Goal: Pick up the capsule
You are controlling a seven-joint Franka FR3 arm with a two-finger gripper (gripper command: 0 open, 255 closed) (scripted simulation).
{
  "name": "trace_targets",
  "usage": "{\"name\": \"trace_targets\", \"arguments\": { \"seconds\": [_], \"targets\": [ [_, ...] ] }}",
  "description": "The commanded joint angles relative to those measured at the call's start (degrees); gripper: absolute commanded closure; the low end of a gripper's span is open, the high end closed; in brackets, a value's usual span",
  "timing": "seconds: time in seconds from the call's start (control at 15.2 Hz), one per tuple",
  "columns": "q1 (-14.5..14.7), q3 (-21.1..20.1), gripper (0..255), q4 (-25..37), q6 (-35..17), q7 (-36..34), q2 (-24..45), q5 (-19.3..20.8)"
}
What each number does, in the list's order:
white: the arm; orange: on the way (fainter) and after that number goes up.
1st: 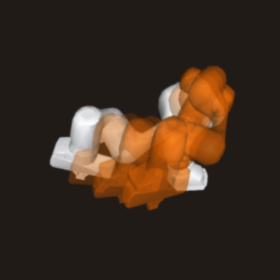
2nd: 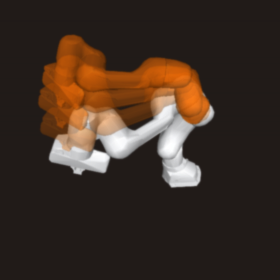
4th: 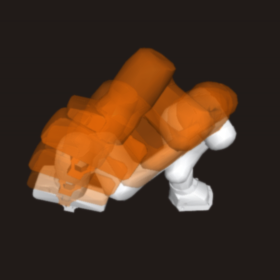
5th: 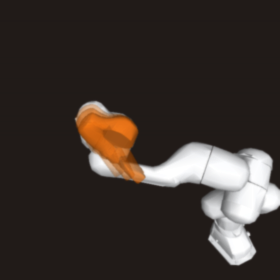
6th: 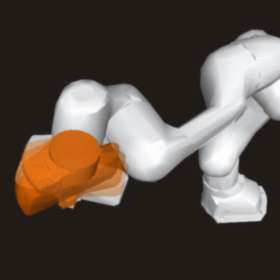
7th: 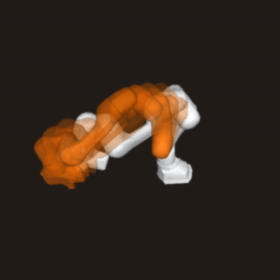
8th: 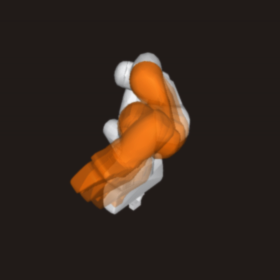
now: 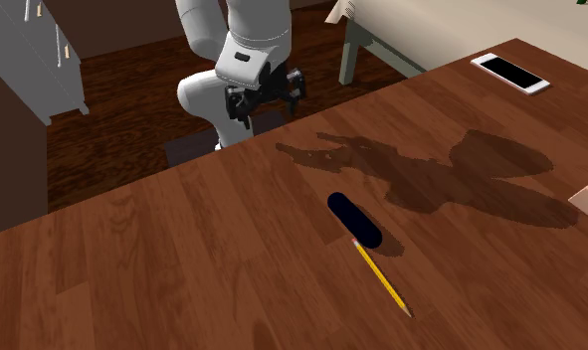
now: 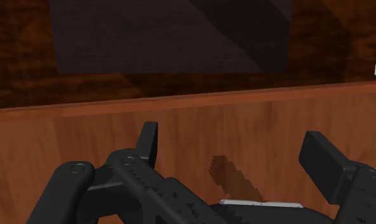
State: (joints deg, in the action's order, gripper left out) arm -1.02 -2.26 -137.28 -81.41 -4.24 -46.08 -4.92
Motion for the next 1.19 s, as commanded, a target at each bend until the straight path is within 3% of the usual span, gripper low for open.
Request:
{"name": "trace_targets", "arguments": {
  "seconds": [0.0,0.53,1.12],
  "targets": [
    [0.0,0.0,0,0.0,0.0,0.0,0.0,0.0],
    [1.32,0.54,0,11.12,-8.38,4.44,16.57,-0.52],
    [2.74,0.55,0,28.66,-12.2,8.91,34.67,-1.7]
  ]
}}
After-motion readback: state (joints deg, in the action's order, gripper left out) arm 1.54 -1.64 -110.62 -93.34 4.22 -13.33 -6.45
